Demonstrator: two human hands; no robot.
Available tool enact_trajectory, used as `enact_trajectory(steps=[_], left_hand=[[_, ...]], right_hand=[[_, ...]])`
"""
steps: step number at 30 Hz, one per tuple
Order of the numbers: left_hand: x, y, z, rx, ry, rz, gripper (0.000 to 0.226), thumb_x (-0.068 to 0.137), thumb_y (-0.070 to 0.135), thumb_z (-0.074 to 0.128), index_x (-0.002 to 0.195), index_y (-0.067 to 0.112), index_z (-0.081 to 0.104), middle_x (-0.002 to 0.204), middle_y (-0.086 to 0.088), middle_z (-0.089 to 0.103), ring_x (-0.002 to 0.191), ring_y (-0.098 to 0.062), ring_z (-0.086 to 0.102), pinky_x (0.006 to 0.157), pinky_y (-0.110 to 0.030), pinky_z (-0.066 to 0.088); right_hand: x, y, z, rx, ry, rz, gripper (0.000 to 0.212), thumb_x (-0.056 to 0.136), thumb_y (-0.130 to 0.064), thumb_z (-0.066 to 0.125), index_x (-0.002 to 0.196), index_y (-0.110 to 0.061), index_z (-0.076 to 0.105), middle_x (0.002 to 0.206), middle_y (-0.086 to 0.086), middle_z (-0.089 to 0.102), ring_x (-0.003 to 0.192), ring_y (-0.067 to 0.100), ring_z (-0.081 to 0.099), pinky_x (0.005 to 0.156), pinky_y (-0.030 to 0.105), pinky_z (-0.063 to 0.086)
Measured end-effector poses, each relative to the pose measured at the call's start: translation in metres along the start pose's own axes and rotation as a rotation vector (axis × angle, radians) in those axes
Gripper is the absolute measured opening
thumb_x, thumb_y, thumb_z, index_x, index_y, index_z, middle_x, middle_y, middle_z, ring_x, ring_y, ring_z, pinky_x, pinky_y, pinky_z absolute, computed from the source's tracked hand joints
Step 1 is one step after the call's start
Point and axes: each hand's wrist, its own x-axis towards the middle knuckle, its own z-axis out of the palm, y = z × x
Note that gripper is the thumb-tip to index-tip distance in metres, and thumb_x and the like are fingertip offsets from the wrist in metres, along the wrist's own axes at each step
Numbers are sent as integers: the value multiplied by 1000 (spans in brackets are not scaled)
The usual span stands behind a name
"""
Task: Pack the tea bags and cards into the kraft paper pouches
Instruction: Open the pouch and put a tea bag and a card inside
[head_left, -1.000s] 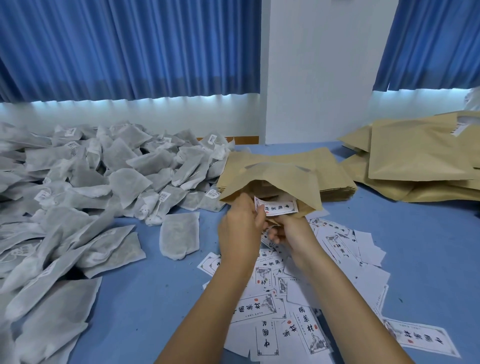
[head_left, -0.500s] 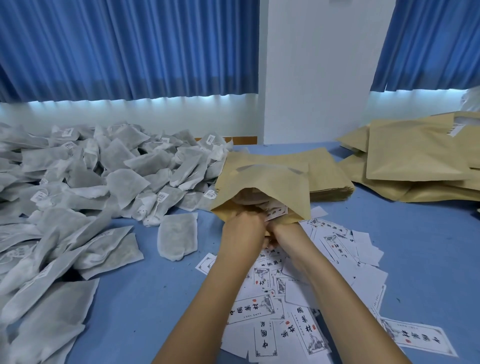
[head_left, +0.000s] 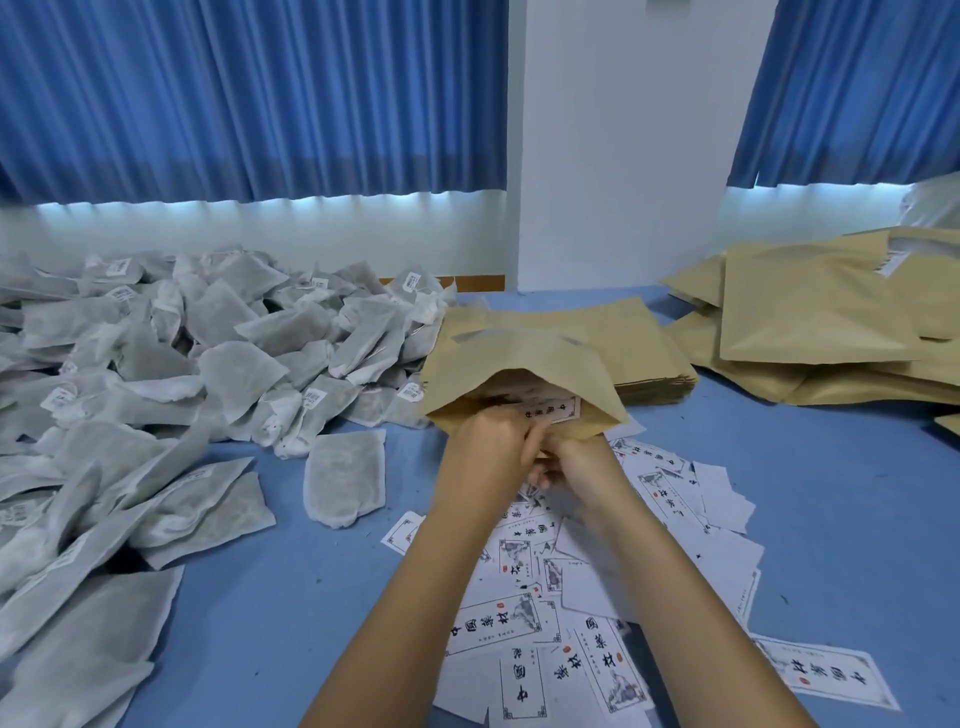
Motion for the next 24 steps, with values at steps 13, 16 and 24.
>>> enact_trajectory(steps=[13, 16, 24], left_hand=[[-8, 13, 3, 41, 34, -3, 25, 100, 19, 43, 108, 6, 62, 103, -9, 63, 96, -26, 59, 82, -32, 44], [-11, 14, -2, -77, 410, 111, 7, 81, 0, 69, 87, 1, 69, 86, -11, 66, 83, -27, 62, 70, -35, 52], [-5, -4, -12, -2, 346, 129, 39, 69, -6, 73, 105, 9, 70, 104, -5, 69, 92, -28, 64, 76, -42, 52]], right_hand=[[1, 0, -1, -139, 45, -28, 27, 87, -1, 47, 64, -15, 49, 48, 0, 50, 45, 14, 44, 43, 20, 34], [0, -3, -2, -42, 37, -62, 28, 85, 6, 47, 63, -10, 50, 43, -2, 52, 36, 12, 44, 37, 17, 33], [3, 1, 4, -21, -8, -66, 19, 90, -11, 53, 73, -9, 62, 54, 9, 63, 38, 16, 49, 38, 22, 31]])
